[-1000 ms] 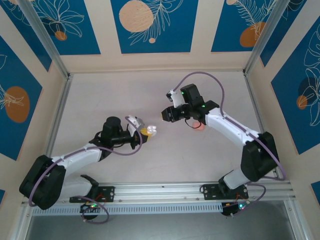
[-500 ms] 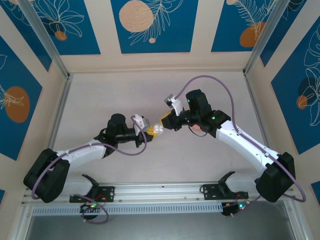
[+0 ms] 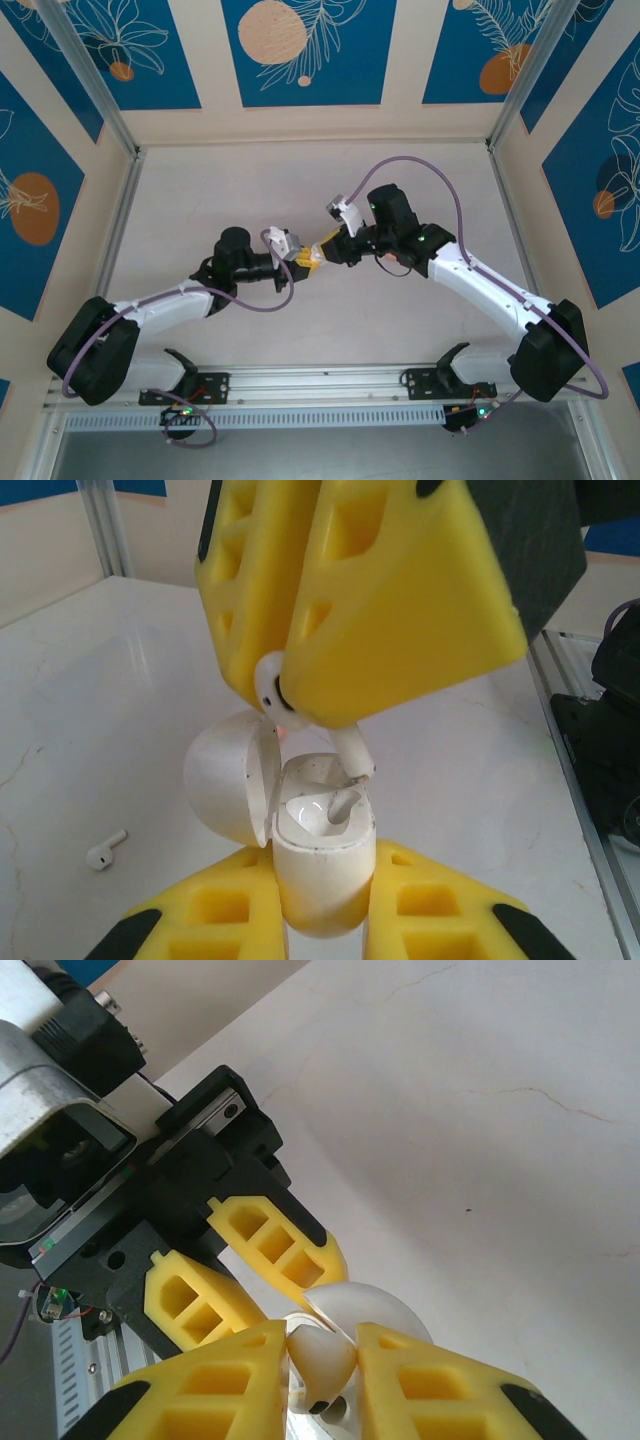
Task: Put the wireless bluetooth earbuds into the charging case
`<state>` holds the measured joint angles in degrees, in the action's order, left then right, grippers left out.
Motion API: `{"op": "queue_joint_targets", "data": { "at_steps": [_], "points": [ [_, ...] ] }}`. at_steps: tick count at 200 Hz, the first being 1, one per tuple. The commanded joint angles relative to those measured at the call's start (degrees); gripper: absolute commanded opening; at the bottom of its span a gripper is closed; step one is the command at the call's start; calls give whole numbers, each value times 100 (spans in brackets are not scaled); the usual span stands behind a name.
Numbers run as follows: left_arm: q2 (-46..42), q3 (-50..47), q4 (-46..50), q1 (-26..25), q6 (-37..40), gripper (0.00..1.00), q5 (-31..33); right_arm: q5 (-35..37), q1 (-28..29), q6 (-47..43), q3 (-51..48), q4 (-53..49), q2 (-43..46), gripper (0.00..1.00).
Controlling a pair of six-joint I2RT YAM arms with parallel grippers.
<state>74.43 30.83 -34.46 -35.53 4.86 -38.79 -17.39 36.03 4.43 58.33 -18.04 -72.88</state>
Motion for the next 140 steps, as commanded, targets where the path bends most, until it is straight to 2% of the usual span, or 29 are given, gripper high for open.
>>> {"op": "queue_joint_targets", "data": {
  "at_steps": [1,140],
  "points": [
    [2,175,-316,-72,-112,17,-105,-37,44,-100,-77,99,-68,22],
    [-92,169,-741,-76,-418,17,-33,603,334,-347,-66,-137,-112,22]
  ]
}}
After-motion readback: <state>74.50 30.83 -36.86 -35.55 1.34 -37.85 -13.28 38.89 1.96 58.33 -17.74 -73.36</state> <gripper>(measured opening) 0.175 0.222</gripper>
